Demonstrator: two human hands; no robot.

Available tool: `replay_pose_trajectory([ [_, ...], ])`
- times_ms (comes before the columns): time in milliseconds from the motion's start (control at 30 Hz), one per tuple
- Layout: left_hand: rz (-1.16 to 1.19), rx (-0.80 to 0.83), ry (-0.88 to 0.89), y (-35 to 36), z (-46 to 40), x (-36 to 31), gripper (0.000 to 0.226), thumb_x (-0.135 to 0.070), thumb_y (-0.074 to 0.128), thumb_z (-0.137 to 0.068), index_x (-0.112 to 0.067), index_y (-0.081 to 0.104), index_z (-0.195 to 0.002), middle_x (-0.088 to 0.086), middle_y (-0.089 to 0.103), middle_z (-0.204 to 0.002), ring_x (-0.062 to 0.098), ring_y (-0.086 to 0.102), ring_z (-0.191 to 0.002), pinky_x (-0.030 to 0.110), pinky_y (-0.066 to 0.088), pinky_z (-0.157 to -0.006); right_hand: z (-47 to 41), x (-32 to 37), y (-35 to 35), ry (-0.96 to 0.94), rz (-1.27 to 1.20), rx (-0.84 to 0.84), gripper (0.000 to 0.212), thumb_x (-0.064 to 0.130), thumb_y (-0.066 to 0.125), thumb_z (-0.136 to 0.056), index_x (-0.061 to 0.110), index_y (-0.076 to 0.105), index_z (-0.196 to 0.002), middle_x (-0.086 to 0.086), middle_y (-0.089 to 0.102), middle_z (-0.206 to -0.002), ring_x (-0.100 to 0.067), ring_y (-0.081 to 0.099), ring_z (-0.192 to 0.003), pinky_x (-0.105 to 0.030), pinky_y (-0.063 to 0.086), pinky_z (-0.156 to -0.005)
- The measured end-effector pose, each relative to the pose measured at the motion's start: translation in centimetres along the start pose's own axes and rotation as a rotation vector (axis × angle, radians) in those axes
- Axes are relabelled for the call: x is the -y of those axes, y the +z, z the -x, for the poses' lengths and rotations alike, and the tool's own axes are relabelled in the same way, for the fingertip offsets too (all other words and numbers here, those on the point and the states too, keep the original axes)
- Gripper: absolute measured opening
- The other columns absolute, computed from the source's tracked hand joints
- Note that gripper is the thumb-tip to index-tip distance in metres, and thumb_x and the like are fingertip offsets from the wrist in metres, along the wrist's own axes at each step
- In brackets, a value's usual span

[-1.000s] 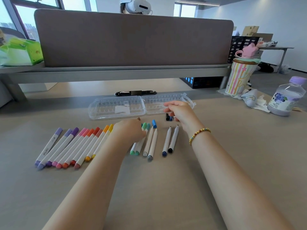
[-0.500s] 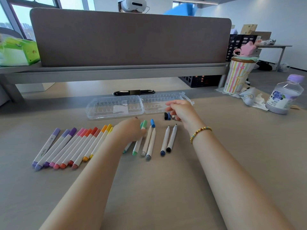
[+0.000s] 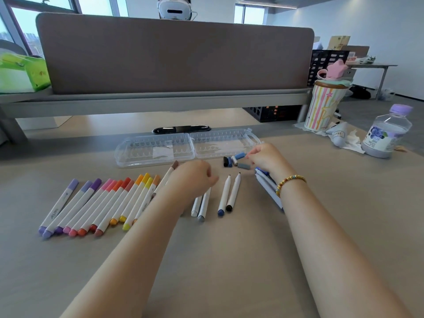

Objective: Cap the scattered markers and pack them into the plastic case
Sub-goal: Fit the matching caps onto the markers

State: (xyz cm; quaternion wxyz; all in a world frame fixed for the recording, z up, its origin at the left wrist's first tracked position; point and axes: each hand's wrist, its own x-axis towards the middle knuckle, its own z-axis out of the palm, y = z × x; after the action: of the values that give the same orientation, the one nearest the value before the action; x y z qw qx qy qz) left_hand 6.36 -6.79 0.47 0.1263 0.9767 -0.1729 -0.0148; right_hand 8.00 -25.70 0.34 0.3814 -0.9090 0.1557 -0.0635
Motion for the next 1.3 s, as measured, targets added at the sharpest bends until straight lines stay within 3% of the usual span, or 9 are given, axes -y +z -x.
replay_pose_trajectory([
  [67,0.009,0.055,0.037,0.9,0.1,-1.3,0.029,-0.040,0.047,-0.093,-0.014,0.058,-0.100,0.000,0.056,-0.092,0.018,0.052,-0.087,0.027,0.042,-0.073,-0.3,-0.8,0.1,0.005,-0.002,-0.051,0.021,0.005,0.045,-0.092,0.014,0.064,-0.091,-0.006,0.063,-0.108,-0.019,0.057,-0.077,-0.028,0.047,-0.066],
  [167,-0.030,0.093,0.028,2.1,-0.5,-2.1,0.025,-0.037,0.050,-0.088,-0.014,0.052,-0.081,0.001,0.056,-0.082,0.021,0.052,-0.085,0.029,0.042,-0.068,-0.4,-1.5,0.3,-0.012,0.018,-0.089,0.022,0.005,0.045,-0.092,0.013,0.064,-0.099,-0.005,0.061,-0.113,-0.023,0.057,-0.101,-0.029,0.045,-0.078],
  [367,-0.066,0.115,0.020,1.4,-1.3,-2.8,0.030,-0.029,0.052,-0.088,-0.017,0.036,-0.065,-0.003,0.042,-0.068,0.020,0.048,-0.077,0.028,0.037,-0.064,-1.3,-0.2,2.2,-0.120,0.185,-0.126,0.022,0.012,0.045,-0.091,0.023,0.065,-0.091,-0.005,0.061,-0.110,-0.027,0.049,-0.110,-0.035,0.048,-0.087],
  [667,0.146,0.209,-0.020,-0.5,-2.4,-1.2,0.040,-0.028,0.052,-0.086,-0.012,0.032,-0.055,-0.001,0.031,-0.053,0.014,0.029,-0.046,0.023,0.025,-0.047,-1.8,1.1,4.0,-0.236,0.549,-0.093,0.025,0.029,0.052,-0.093,0.014,0.065,-0.106,-0.014,0.046,-0.133,-0.031,0.034,-0.127,-0.038,0.036,-0.099],
  [800,0.323,0.227,-0.057,-1.4,-2.5,0.0,0.037,-0.030,0.050,-0.089,-0.014,0.033,-0.060,-0.001,0.028,-0.053,0.015,0.025,-0.044,0.024,0.024,-0.049,-1.4,1.5,4.0,-0.239,0.647,-0.065,0.021,0.021,0.050,-0.091,0.009,0.063,-0.101,-0.015,0.049,-0.124,-0.032,0.038,-0.119,-0.035,0.038,-0.092],
  [967,0.548,0.170,-0.119,-1.6,-2.6,0.7,0.020,-0.031,0.044,-0.093,-0.012,0.049,-0.088,0.006,0.045,-0.075,0.018,0.034,-0.057,0.024,0.031,-0.053,-0.7,1.8,3.9,-0.293,0.740,-0.072,0.023,0.021,0.050,-0.095,0.005,0.056,-0.110,-0.016,0.050,-0.123,-0.031,0.040,-0.118,-0.034,0.039,-0.091],
  [1067,0.719,0.136,-0.126,-1.6,-2.6,0.7,0.021,-0.026,0.043,-0.096,-0.009,0.054,-0.090,0.004,0.060,-0.081,0.013,0.038,-0.053,0.021,0.032,-0.050,-0.7,2.0,3.2,-0.279,0.545,-0.114,0.023,0.019,0.049,-0.096,0.003,0.052,-0.112,-0.015,0.059,-0.111,-0.028,0.052,-0.101,-0.033,0.039,-0.076],
  [1200,0.836,0.143,-0.135,-1.8,-2.3,0.4,0.014,-0.017,0.044,-0.097,-0.011,0.055,-0.090,-0.006,0.069,-0.067,0.006,0.037,-0.042,0.017,0.029,-0.045,-1.0,2.6,1.9,-0.151,-0.055,-0.046,0.031,0.020,0.044,-0.099,0.012,0.048,-0.129,-0.006,0.064,-0.106,-0.018,0.059,-0.090,-0.027,0.044,-0.071],
  [1300,0.799,0.168,-0.139,-1.8,-2.0,0.5,0.018,-0.023,0.045,-0.097,-0.013,0.060,-0.096,-0.006,0.068,-0.069,0.006,0.039,-0.047,0.015,0.030,-0.044,-0.7,2.8,0.9,-0.019,-0.442,0.043,0.026,0.014,0.043,-0.099,0.013,0.057,-0.121,0.002,0.064,-0.088,-0.004,0.055,-0.070,-0.017,0.040,-0.058],
])
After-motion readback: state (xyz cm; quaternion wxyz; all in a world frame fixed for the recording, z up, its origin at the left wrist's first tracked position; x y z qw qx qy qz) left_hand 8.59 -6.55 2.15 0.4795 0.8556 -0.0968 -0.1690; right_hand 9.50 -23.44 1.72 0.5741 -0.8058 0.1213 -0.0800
